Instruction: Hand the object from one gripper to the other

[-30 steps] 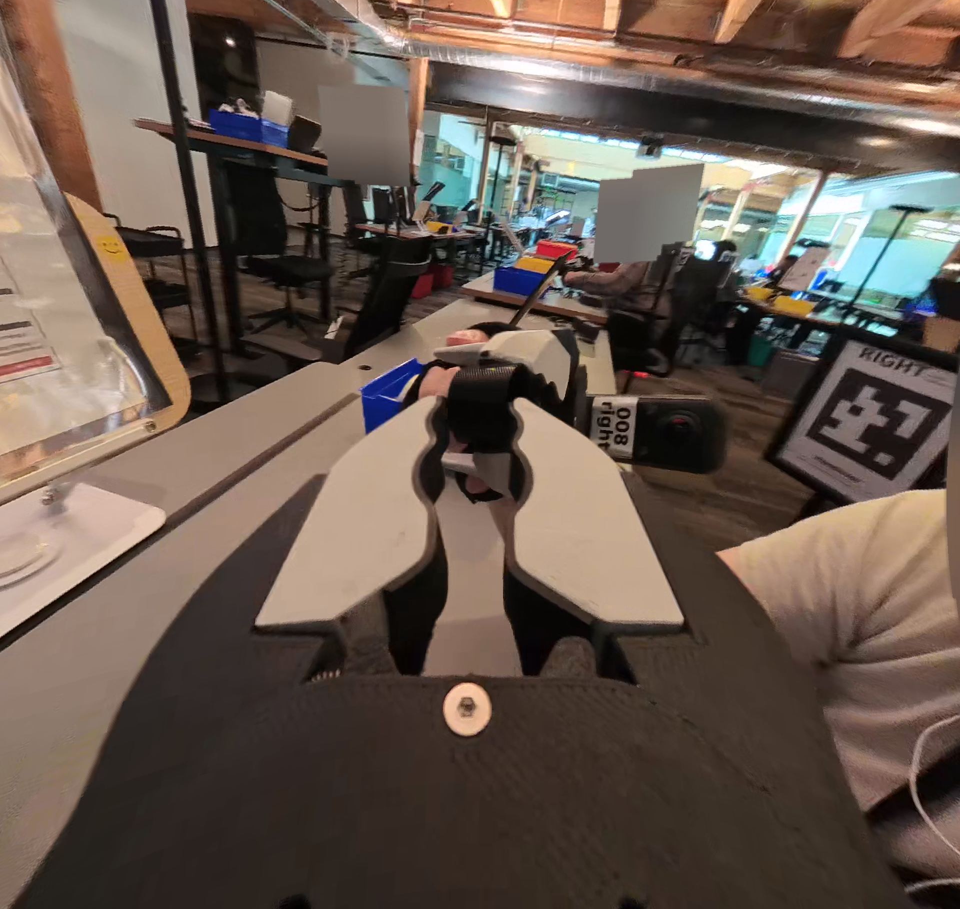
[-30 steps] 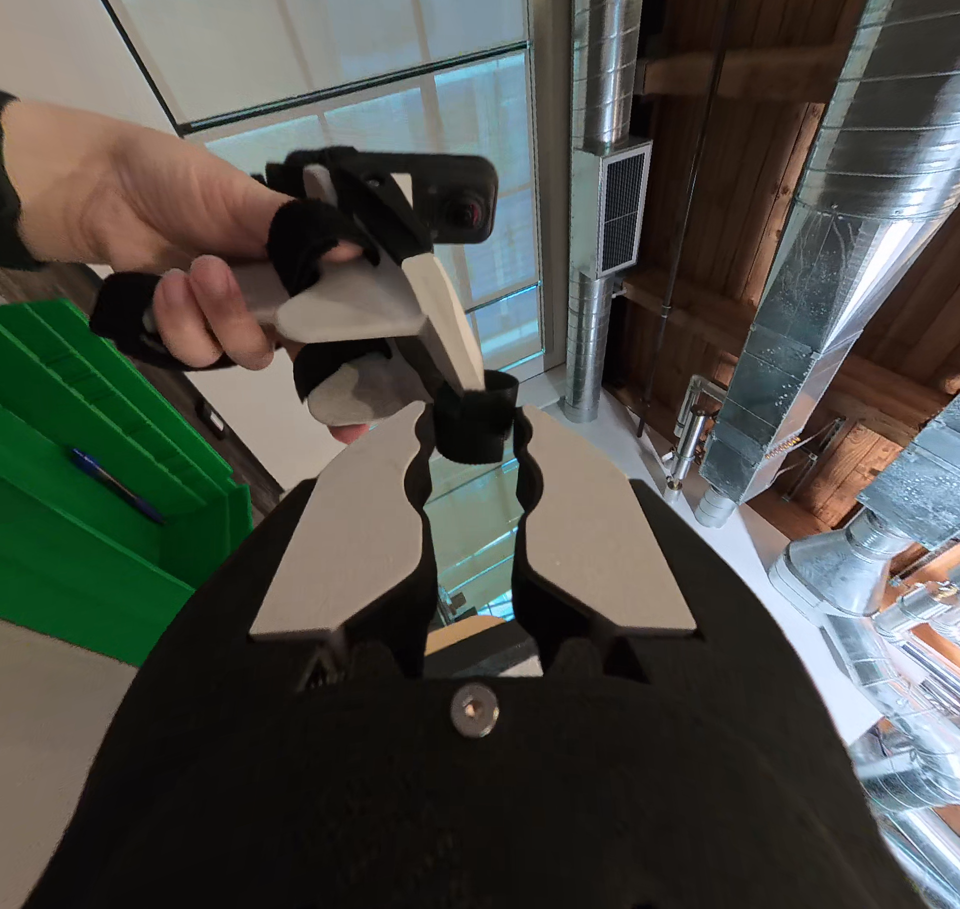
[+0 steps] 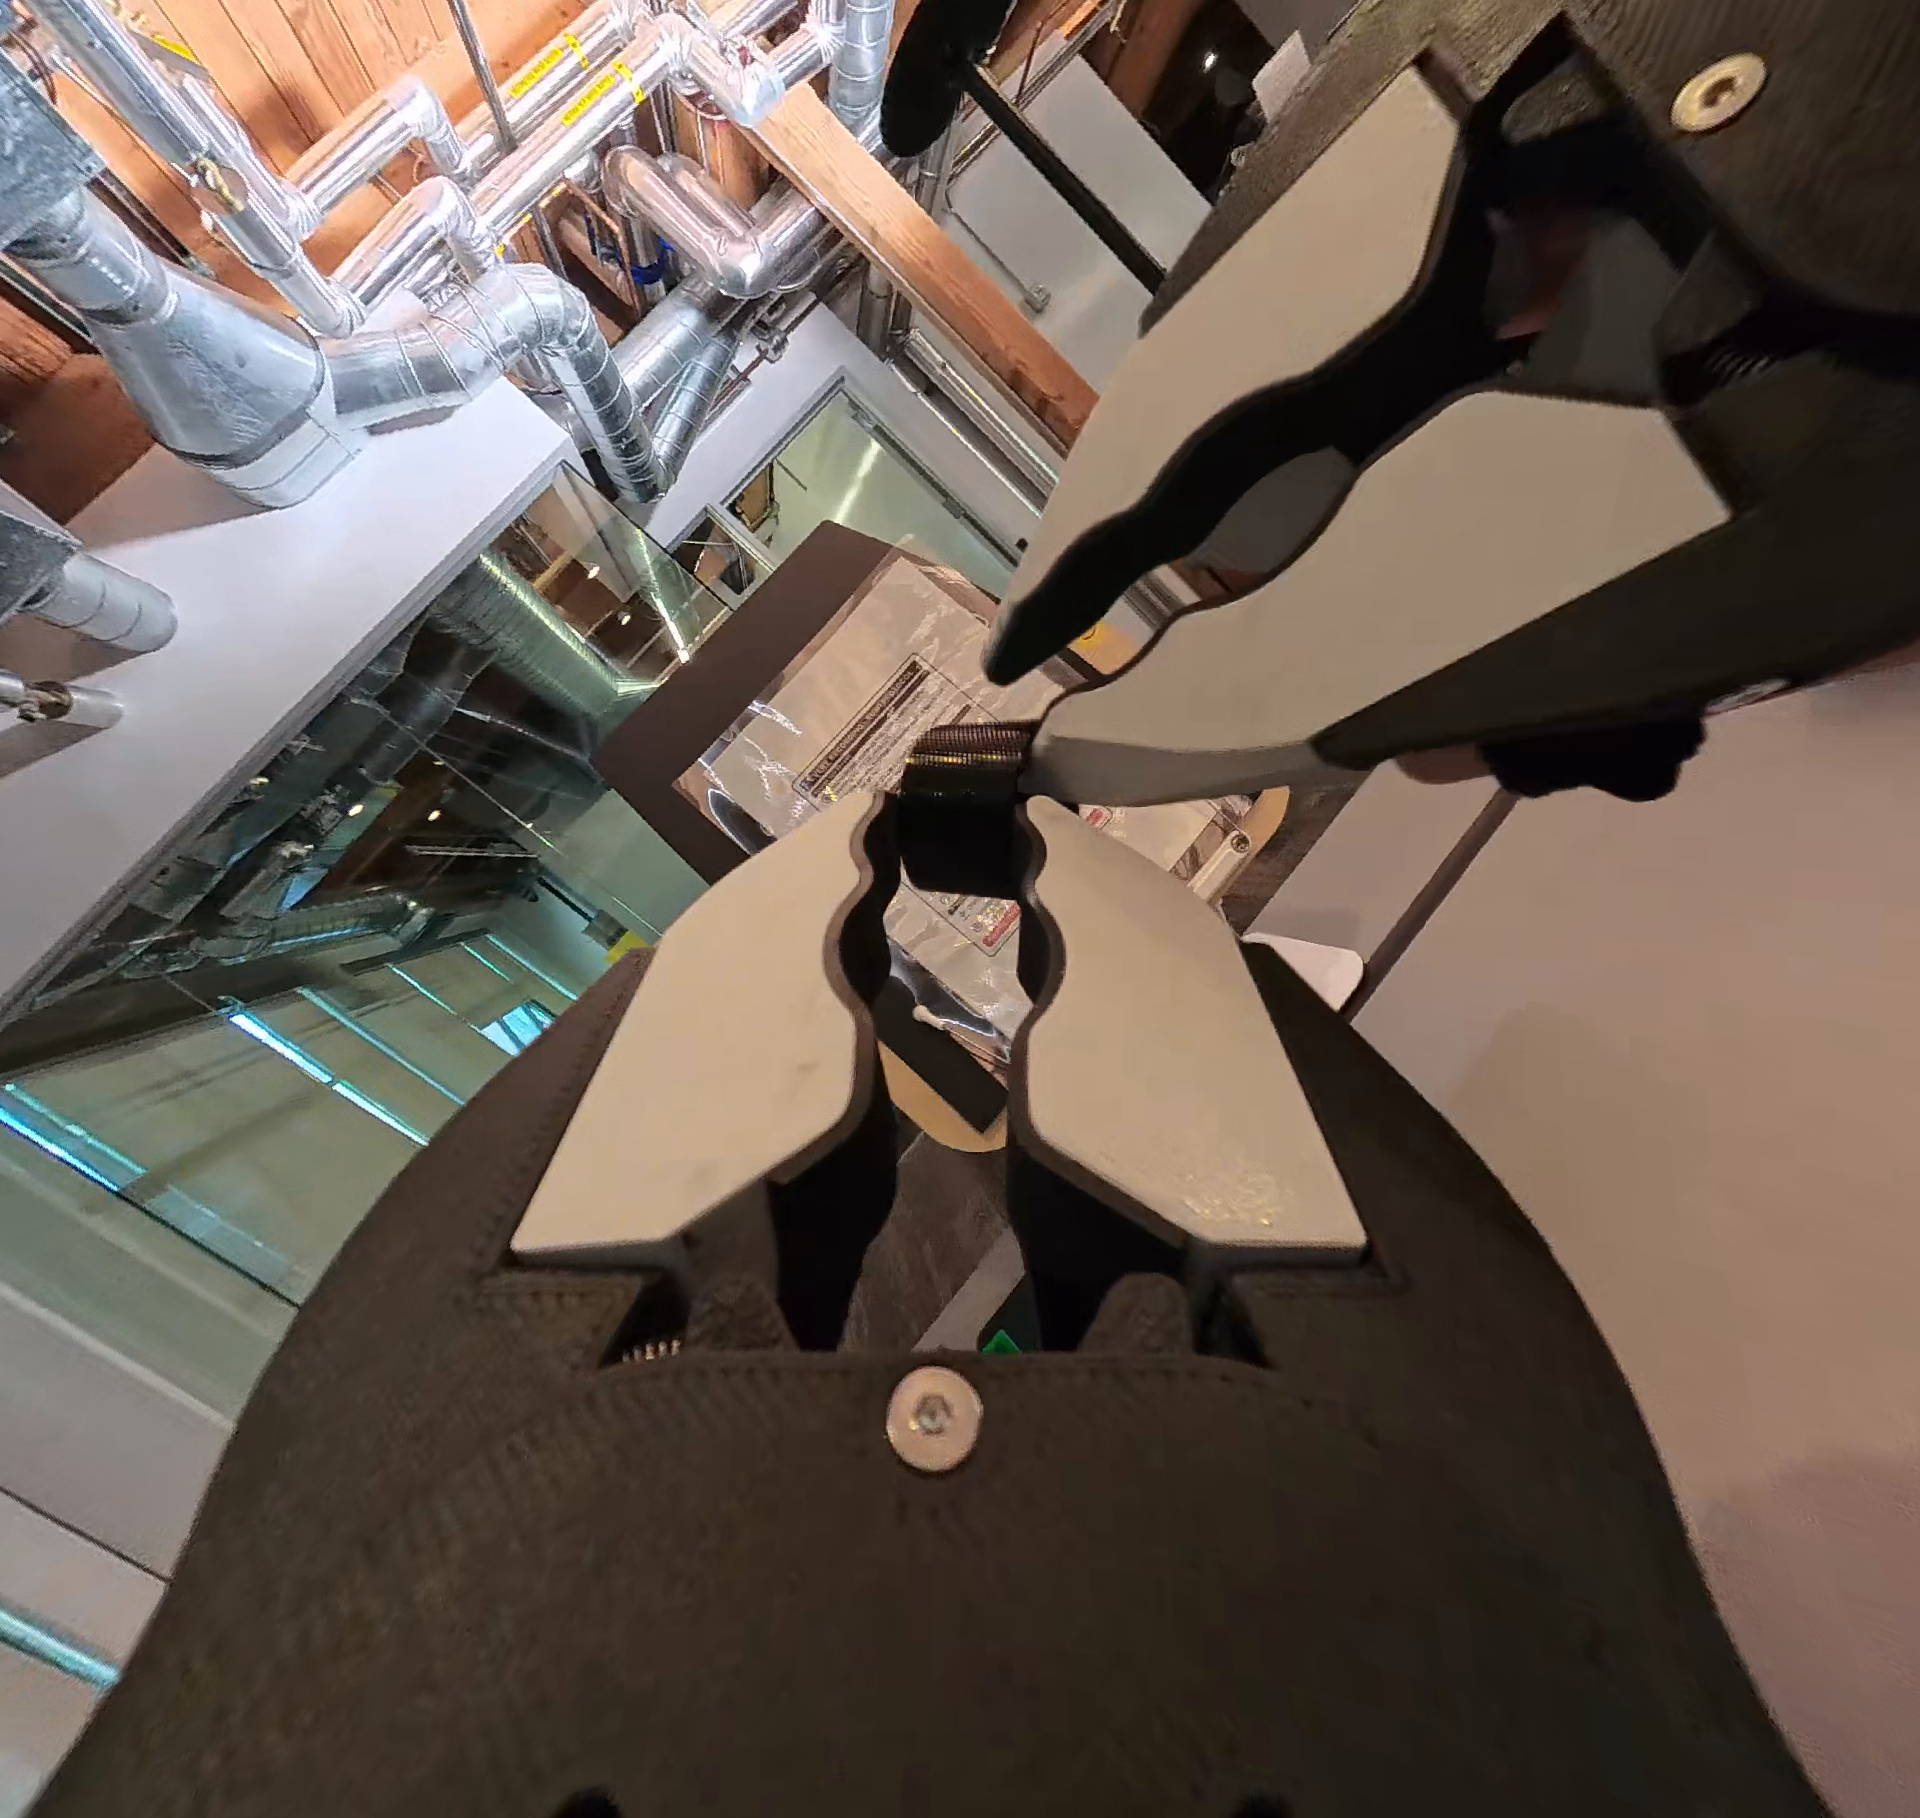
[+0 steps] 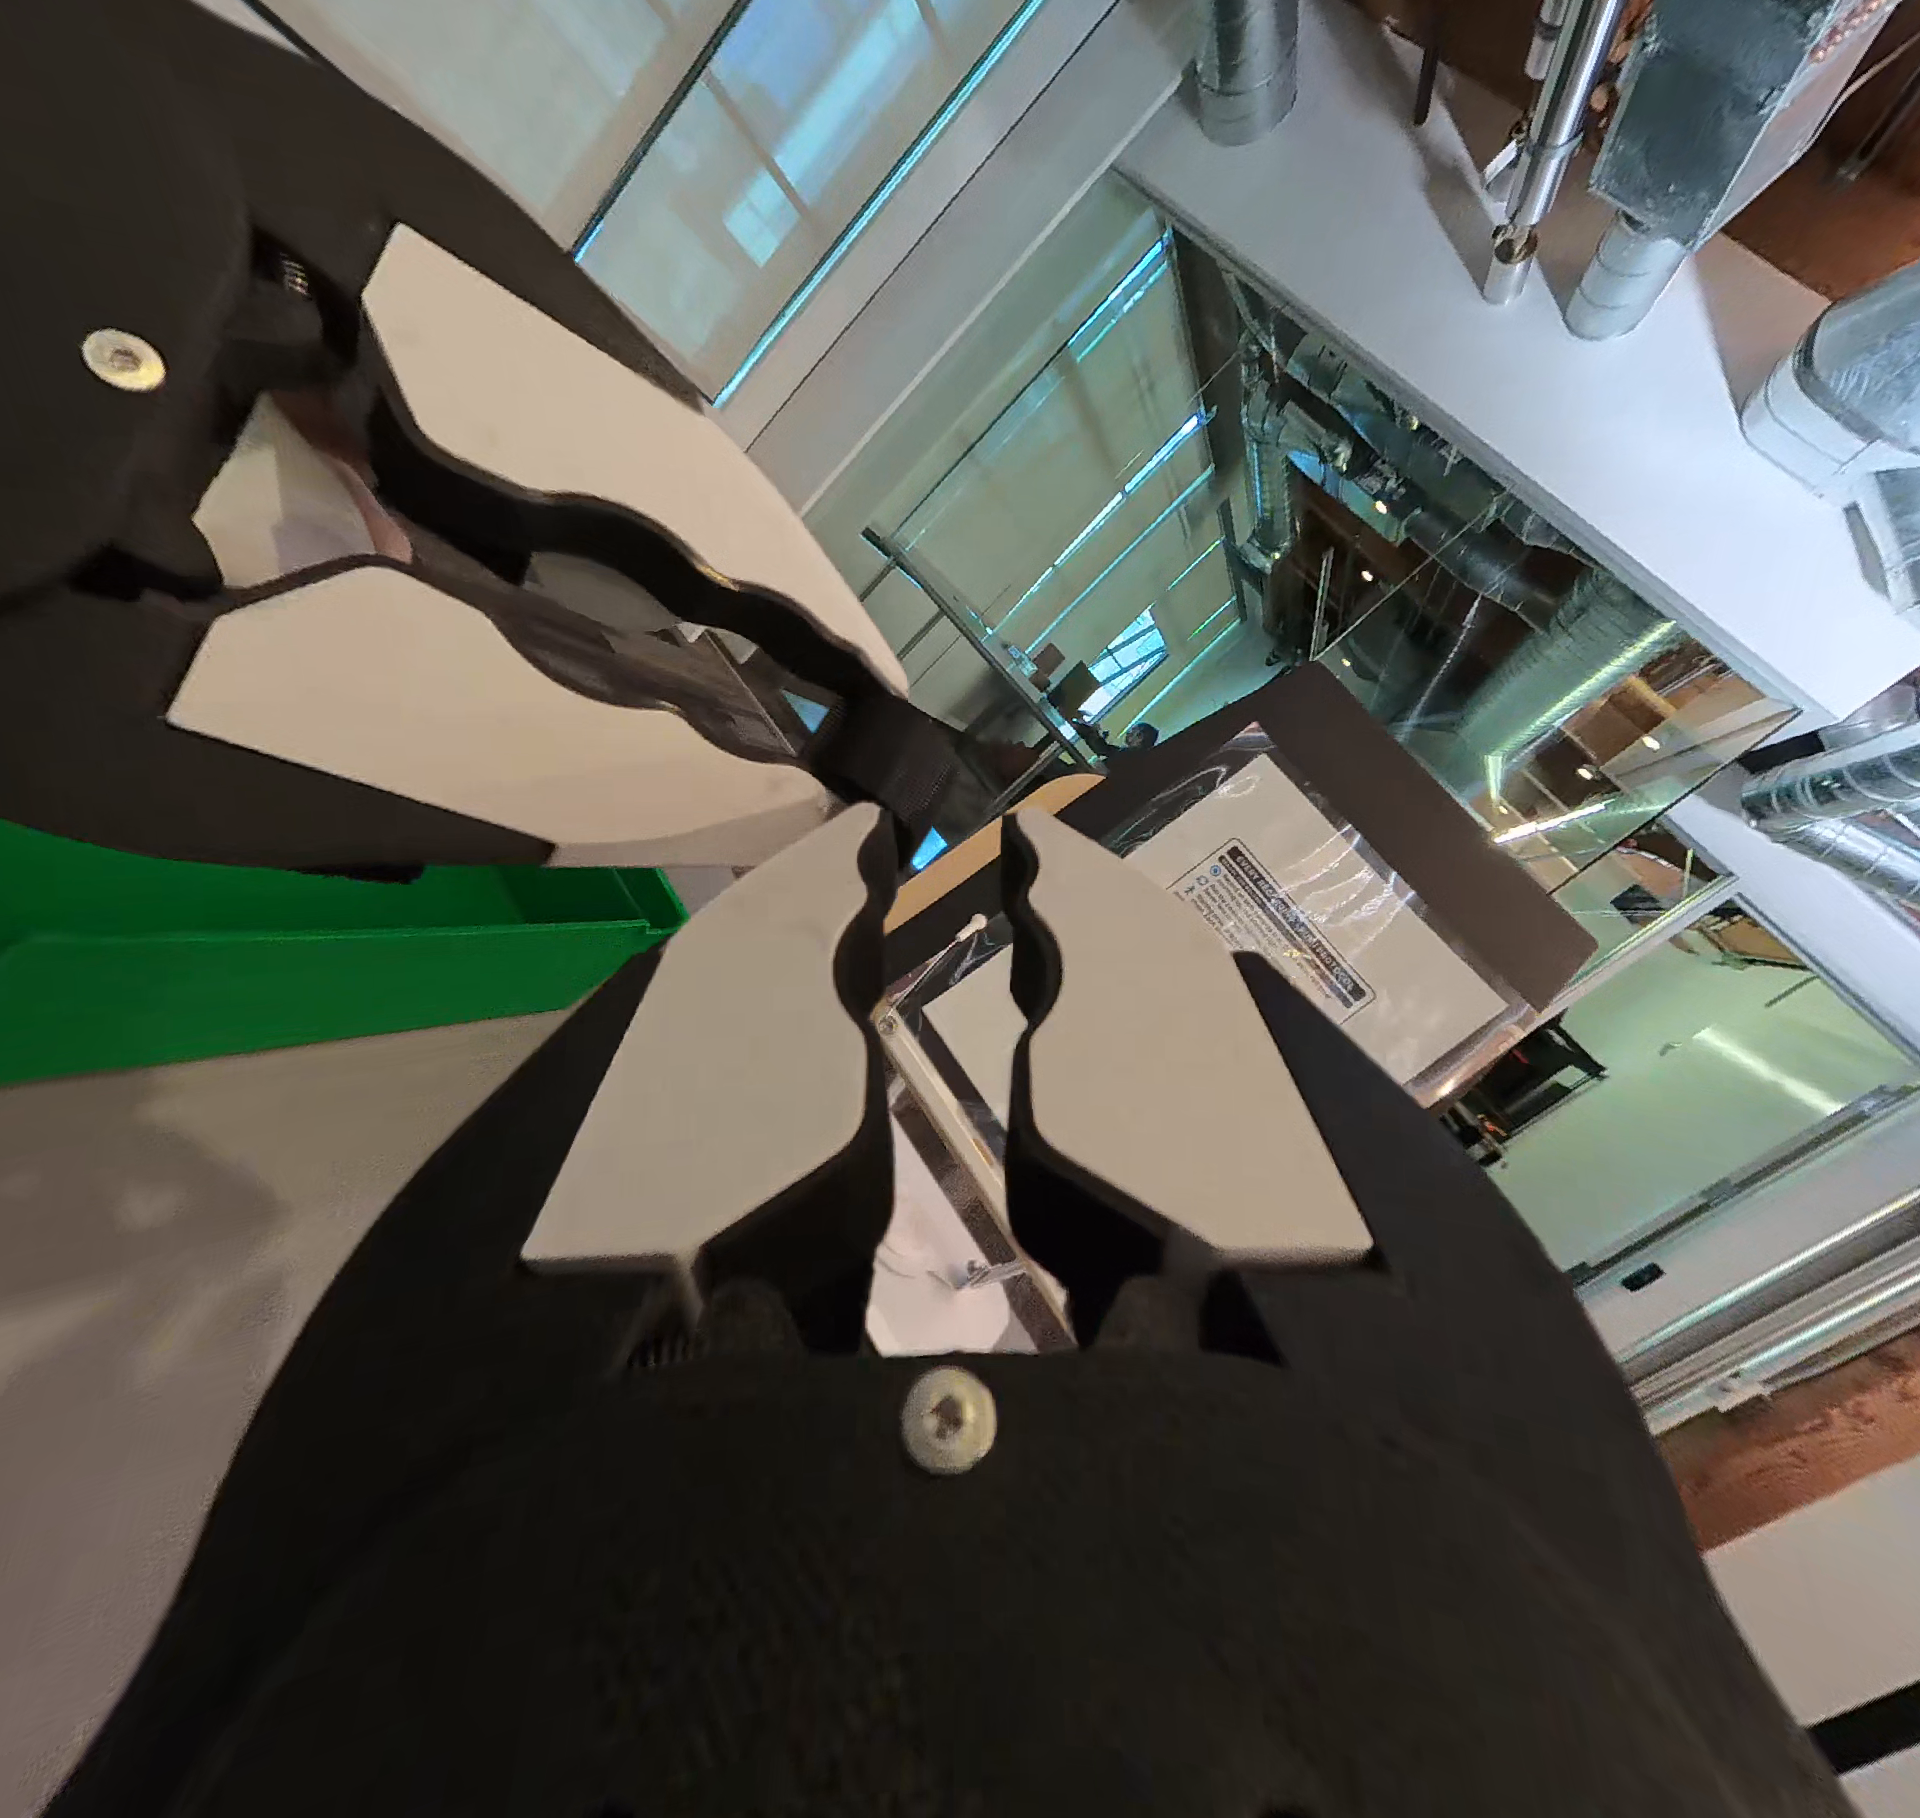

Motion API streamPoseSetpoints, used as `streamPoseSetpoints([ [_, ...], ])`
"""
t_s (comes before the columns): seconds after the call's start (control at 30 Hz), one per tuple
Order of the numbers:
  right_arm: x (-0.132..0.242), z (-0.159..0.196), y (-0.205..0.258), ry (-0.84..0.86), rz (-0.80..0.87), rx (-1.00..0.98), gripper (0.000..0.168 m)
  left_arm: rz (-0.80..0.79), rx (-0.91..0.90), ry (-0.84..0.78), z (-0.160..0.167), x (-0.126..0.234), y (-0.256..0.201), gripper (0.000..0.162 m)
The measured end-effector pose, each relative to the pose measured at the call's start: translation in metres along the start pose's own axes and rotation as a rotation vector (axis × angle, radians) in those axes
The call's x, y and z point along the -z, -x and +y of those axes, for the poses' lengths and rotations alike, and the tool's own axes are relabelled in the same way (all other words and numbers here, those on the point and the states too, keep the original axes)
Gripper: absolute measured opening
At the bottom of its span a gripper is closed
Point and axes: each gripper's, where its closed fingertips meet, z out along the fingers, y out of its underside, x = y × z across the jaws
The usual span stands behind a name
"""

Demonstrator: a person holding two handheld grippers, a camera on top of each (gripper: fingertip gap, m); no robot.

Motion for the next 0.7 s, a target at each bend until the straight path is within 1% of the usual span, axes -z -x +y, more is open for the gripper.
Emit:
streamPoseSetpoints([
  [0.07, -0.002, 0.002, 0.001, -0.002, -0.003, 0.024, 0.012, 0.007, -0.012, -0.003, -0.001, 0.001, -0.002, 0.020],
  [0.1, -0.003, 0.004, 0.003, 0.000, -0.011, 0.032, 0.004, 0.016, -0.002, -0.010, -0.001, 0.001, -0.003, 0.021],
  [0.13, -0.004, 0.005, 0.003, -0.001, -0.017, 0.023, 0.003, 0.022, 0.013, -0.009, -0.001, 0.002, -0.003, 0.021],
  [0.17, -0.005, 0.006, 0.000, -0.014, -0.011, -0.004, 0.003, 0.031, 0.024, -0.007, -0.001, 0.003, -0.003, 0.026],
  [0.23, -0.007, 0.007, -0.010, -0.086, -0.005, -0.136, 0.002, 0.011, 0.058, -0.005, 0.000, 0.005, 0.005, 0.040],
  [0.3, -0.006, 0.006, -0.020, -0.200, -0.064, -0.393, 0.002, 0.029, 0.130, -0.031, -0.002, 0.010, 0.010, 0.049],
  [0.37, -0.001, -0.001, -0.029, -0.379, -0.211, -0.774, 0.002, 0.071, 0.219, -0.094, -0.009, 0.013, 0.011, 0.051],
  [0.43, 0.008, -0.010, -0.035, -0.571, -0.476, -1.182, 0.002, 0.107, 0.292, -0.196, -0.021, 0.017, 0.012, 0.050],
  [0.47, 0.012, -0.012, -0.036, -0.632, -0.628, -1.346, 0.002, 0.121, 0.325, -0.245, -0.026, 0.020, 0.012, 0.048],
  [0.5, 0.013, -0.011, -0.034, -0.653, -0.765, -1.475, 0.001, 0.117, 0.349, -0.291, -0.031, 0.022, 0.015, 0.047],
  [0.53, 0.012, -0.009, -0.030, -0.650, -0.879, -1.566, 0.001, 0.110, 0.359, -0.335, -0.035, 0.025, 0.018, 0.043],
  [0.6, 0.007, -0.005, -0.019, -0.611, -1.016, -1.665, 0.002, 0.113, 0.325, -0.391, -0.042, 0.031, 0.017, 0.041],
  [0.63, 0.004, -0.003, -0.013, -0.590, -1.058, -1.682, 0.002, 0.107, 0.286, -0.391, -0.042, 0.032, 0.014, 0.039],
  [0.7, 0.003, -0.001, 0.001, -0.525, -1.152, -1.669, 0.001, 0.120, 0.204, -0.341, -0.037, 0.030, 0.006, 0.037],
])
